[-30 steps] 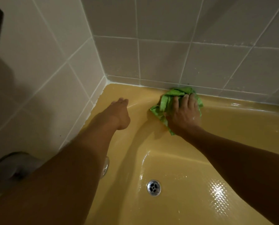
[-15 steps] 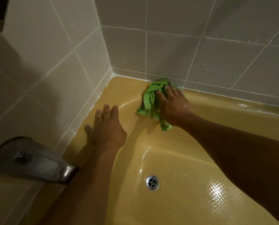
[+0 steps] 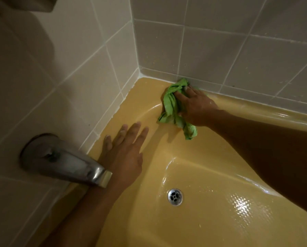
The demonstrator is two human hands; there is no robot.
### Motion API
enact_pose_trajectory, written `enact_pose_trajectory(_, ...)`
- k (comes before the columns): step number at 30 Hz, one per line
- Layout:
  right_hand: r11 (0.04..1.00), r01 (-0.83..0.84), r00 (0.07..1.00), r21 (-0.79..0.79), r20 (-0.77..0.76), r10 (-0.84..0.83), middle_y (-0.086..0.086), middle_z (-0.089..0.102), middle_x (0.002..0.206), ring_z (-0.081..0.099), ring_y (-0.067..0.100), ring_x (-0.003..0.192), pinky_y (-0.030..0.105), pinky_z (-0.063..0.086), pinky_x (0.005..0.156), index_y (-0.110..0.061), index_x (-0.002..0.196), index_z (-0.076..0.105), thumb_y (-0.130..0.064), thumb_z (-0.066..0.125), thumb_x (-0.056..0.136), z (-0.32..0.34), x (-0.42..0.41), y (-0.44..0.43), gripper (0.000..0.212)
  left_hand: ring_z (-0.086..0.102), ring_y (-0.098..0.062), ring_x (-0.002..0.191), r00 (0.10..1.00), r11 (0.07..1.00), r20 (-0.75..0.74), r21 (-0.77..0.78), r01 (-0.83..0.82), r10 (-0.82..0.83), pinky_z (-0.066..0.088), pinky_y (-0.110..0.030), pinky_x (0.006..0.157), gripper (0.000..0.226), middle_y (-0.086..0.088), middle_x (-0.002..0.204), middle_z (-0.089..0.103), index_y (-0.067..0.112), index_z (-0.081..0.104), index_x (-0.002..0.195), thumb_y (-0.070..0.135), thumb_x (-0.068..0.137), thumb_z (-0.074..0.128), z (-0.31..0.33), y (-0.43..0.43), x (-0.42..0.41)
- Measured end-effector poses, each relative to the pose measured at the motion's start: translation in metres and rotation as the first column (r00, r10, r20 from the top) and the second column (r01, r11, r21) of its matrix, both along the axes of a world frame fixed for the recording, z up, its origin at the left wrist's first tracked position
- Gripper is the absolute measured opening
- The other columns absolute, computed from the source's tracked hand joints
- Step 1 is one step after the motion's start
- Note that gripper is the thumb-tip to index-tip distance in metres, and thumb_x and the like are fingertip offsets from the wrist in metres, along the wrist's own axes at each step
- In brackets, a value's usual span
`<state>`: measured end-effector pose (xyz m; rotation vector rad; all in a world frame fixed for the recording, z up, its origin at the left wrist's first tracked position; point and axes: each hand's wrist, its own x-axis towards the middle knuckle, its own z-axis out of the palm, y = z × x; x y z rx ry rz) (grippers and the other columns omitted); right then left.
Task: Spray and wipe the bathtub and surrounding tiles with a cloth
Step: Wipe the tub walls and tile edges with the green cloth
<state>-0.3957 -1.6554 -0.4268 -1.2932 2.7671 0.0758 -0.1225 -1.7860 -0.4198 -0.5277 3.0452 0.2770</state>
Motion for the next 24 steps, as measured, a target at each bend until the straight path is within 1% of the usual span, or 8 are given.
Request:
enact_pose_trajectory(3,0.999,0.017,1.000,0.033,-0.002,-0.017,0.015,0.004,0.169,0.001,0.032,0.156,0.045,0.008,0.126,-0.030,0.161,0.004,-0.054,0.056,0.096,0.000,0.001,-0.004,0.087,0.005,-0.020,0.158,0.964,0.964,0.030,0.007,0.265,-0.265,0.019,-0.054,0.123,0.083,0.013,0.171,-0.004,0.042,0.007,0.161,0.030,0.097,0.059,0.017,0.029,0.018)
enact_pose_trajectory(5,0.999,0.024,1.000,0.047,0.002,-0.024,0.015,0.003,0.169,0.000,0.031,0.156,0.045,0.006,0.126,-0.029,0.162,0.003,-0.054,0.055,0.096,0.000,0.002,-0.007,0.087,0.023,-0.021,0.155,0.913,0.912,-0.008,-0.044,0.408,-0.409,0.030,-0.050,0.119,0.091,0.009,0.171,0.014,0.040,0.024,0.158,0.027,0.085,0.075,0.036,0.047,0.029)
enact_pose_trajectory(7,0.998,0.029,0.999,0.060,0.016,-0.030,0.015,0.003,0.169,-0.001,0.031,0.156,0.045,0.006,0.126,-0.029,0.162,0.003,-0.054,0.053,0.097,0.001,0.003,-0.007,0.084,0.028,-0.020,0.153,0.904,0.903,-0.039,-0.079,0.421,-0.425,0.034,-0.051,0.118,0.087,0.010,0.169,0.021,0.040,0.028,0.156,0.027,0.084,0.076,0.066,0.050,0.026)
enact_pose_trajectory(10,0.995,0.035,0.998,0.095,0.043,-0.039,0.014,0.002,0.169,-0.002,0.030,0.157,0.045,0.006,0.126,-0.030,0.162,0.004,-0.052,0.050,0.099,0.007,0.003,-0.007,0.081,0.004,-0.010,0.157,0.941,0.933,0.003,-0.127,0.337,-0.339,0.013,-0.045,0.127,0.063,0.021,0.169,-0.003,0.046,0.008,0.159,0.040,0.106,0.042,0.117,0.018,0.013)
enact_pose_trajectory(14,0.987,0.036,0.996,0.157,0.072,-0.047,0.012,-0.002,0.170,-0.006,0.029,0.156,0.047,0.006,0.125,-0.031,0.161,-0.002,-0.054,0.042,0.101,0.017,0.004,-0.009,0.078,0.025,-0.008,0.153,0.963,0.960,-0.008,-0.079,0.268,-0.269,0.020,-0.039,0.122,0.057,0.024,0.164,0.022,0.048,0.035,0.152,0.062,0.098,0.028,0.138,-0.040,0.023)
enact_pose_trajectory(17,0.983,0.059,0.995,0.176,0.067,-0.072,0.009,-0.005,0.170,-0.009,0.028,0.156,0.047,0.004,0.125,-0.031,0.161,-0.004,-0.056,0.033,0.104,0.021,0.007,-0.011,0.073,0.055,-0.022,0.137,0.908,0.895,-0.046,-0.197,0.400,-0.416,0.042,-0.053,0.110,0.050,0.004,0.151,0.053,0.030,0.064,0.138,0.051,0.100,0.040,0.133,-0.047,0.040)
enact_pose_trajectory(20,0.986,0.012,0.995,0.165,0.092,-0.028,0.007,-0.005,0.170,-0.008,0.027,0.156,0.049,0.003,0.125,-0.031,0.161,-0.004,-0.058,0.025,0.105,0.023,0.011,-0.033,0.069,0.065,-0.031,0.123,0.877,0.847,-0.124,-0.352,0.398,-0.463,0.049,-0.056,0.096,0.042,-0.007,0.141,0.063,0.017,0.073,0.126,0.042,0.104,0.046,0.126,-0.050,0.048)
enact_pose_trajectory(24,0.994,-0.015,0.987,0.106,0.164,-0.003,0.008,-0.005,0.170,-0.008,0.028,0.156,0.051,0.001,0.125,-0.031,0.162,-0.001,-0.061,0.021,0.104,0.021,0.013,-0.067,0.068,0.069,-0.025,0.114,0.891,0.887,-0.143,-0.248,0.388,-0.430,0.054,-0.052,0.090,0.038,-0.006,0.133,0.069,0.016,0.076,0.119,0.040,0.098,0.055,0.121,-0.058,0.044)
